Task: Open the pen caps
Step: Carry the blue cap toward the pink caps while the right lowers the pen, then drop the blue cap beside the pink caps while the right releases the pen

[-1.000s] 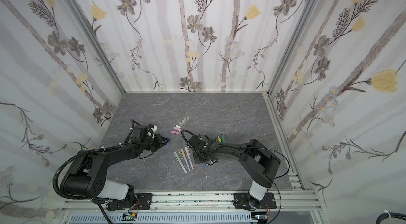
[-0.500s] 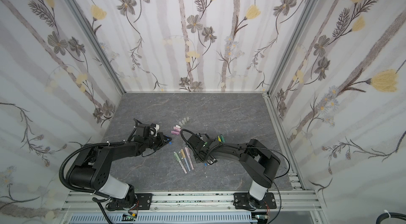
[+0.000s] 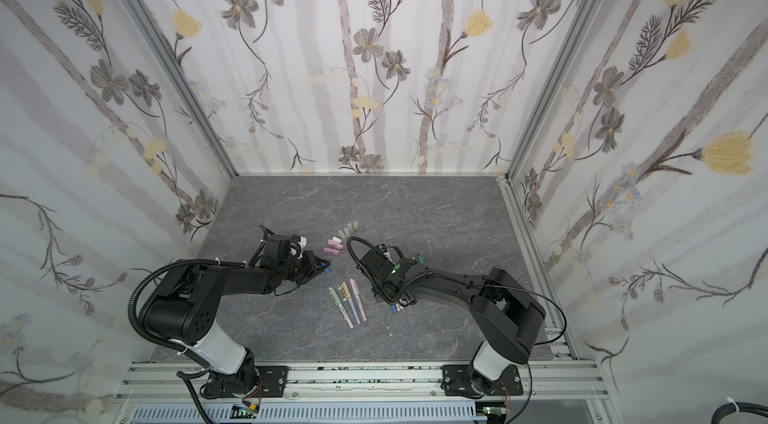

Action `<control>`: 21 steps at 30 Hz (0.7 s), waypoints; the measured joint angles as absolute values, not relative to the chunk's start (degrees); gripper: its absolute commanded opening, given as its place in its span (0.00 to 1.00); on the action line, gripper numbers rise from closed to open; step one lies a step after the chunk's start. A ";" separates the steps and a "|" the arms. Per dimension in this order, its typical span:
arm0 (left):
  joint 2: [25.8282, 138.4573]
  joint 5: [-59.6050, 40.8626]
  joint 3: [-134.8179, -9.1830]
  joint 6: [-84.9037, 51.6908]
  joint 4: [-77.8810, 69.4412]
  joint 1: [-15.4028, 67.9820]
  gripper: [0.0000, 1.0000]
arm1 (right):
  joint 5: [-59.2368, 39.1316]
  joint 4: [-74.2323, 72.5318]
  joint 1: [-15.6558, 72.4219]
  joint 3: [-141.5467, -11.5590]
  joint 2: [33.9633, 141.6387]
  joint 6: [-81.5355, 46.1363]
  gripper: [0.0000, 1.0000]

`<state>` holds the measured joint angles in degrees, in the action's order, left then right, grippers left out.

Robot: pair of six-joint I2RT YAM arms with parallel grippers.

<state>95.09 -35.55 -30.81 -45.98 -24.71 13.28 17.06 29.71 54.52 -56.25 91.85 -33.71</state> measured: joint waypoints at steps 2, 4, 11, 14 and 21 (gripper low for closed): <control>96.05 -35.35 -30.81 -46.98 -25.82 13.34 0.00 | 17.06 29.82 54.13 -56.27 90.17 -33.34 0.22; 96.88 -35.14 -30.81 -48.25 -26.98 13.39 0.00 | 17.08 29.56 53.93 -56.34 89.30 -33.32 0.22; 97.93 -32.91 -30.81 -51.66 -30.20 13.39 0.00 | 16.86 29.26 53.74 -56.21 88.73 -32.69 0.22; 98.10 -31.88 -31.20 -52.58 -30.20 13.39 0.00 | 16.78 28.95 53.74 -55.79 88.60 -32.69 0.22; 99.96 -30.22 -33.54 -52.97 -30.24 13.39 0.07 | 16.40 28.36 53.82 -54.81 88.47 -32.51 0.22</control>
